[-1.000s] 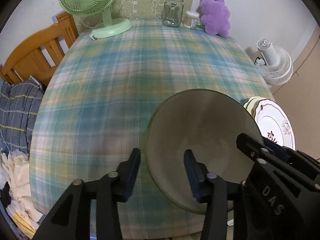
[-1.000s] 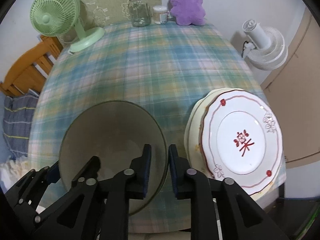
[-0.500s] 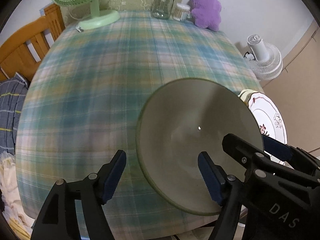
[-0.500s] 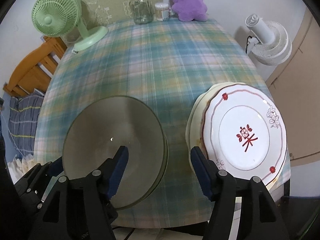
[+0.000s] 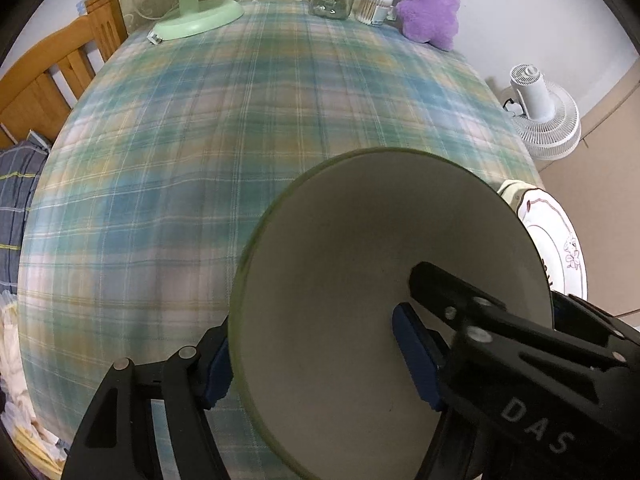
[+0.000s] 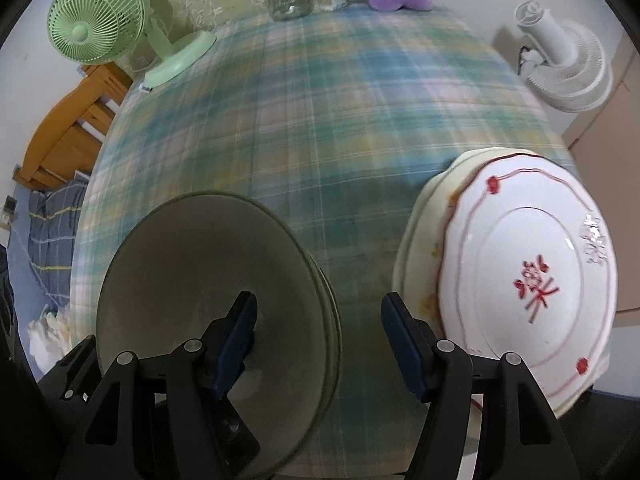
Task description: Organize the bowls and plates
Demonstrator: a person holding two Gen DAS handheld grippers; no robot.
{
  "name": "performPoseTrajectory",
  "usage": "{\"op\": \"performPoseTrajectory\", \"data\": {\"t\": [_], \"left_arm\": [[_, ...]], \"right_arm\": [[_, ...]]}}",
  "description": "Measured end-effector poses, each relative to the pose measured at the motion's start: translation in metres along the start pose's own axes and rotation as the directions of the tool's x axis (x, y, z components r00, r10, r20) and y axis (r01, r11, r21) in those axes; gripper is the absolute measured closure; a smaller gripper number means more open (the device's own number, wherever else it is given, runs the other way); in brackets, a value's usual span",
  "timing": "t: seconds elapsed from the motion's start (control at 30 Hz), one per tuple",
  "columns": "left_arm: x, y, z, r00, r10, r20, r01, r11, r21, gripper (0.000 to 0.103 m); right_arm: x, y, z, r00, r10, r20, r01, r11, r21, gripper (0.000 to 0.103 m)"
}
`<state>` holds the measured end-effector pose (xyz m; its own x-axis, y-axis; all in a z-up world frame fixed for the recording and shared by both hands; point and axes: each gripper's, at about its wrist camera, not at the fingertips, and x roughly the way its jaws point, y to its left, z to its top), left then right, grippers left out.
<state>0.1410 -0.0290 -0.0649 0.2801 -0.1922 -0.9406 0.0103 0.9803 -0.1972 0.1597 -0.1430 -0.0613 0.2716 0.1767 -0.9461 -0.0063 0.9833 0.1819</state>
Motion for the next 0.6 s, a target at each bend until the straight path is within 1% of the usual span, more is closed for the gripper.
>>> {"op": "performPoseTrajectory", "data": {"t": [0.1,0.27,0.33,0.43,0.6], "left_arm": [[0.000,-0.001,0.001,1.000,0.004,-0.003,-0.004,1.000,-0.010,0.031],[0.001,-0.004,0.001,1.000,0.019,-0.014,-0.019,0.999,-0.032,0.031],[0.002,-0.007,0.002,0.999,0.026,-0.022,-0.027,0.999,-0.032,0.031],[0.002,-0.008,0.002,0.999,0.033,-0.023,-0.033,0.999,-0.032,0.030],[0.003,-0.006,0.004,0.999,0.023,-0.024,-0.024,0.999,-0.035,0.030]], "right_arm": [[0.009,0.000,0.007,0.999,0.036,-0.028,-0.037,0.999,-0.011,0.036],[0.018,0.004,0.013,0.989,0.131,-0.072,-0.136,0.989,-0.066,0.054],[0.018,0.005,0.013,0.986,0.144,-0.083,-0.152,0.984,-0.090,0.055],[0.020,0.003,0.015,0.980,0.172,-0.097,-0.181,0.979,-0.097,0.057],[0.019,0.005,0.014,0.980,0.170,-0.104,-0.182,0.976,-0.118,0.057]]}}
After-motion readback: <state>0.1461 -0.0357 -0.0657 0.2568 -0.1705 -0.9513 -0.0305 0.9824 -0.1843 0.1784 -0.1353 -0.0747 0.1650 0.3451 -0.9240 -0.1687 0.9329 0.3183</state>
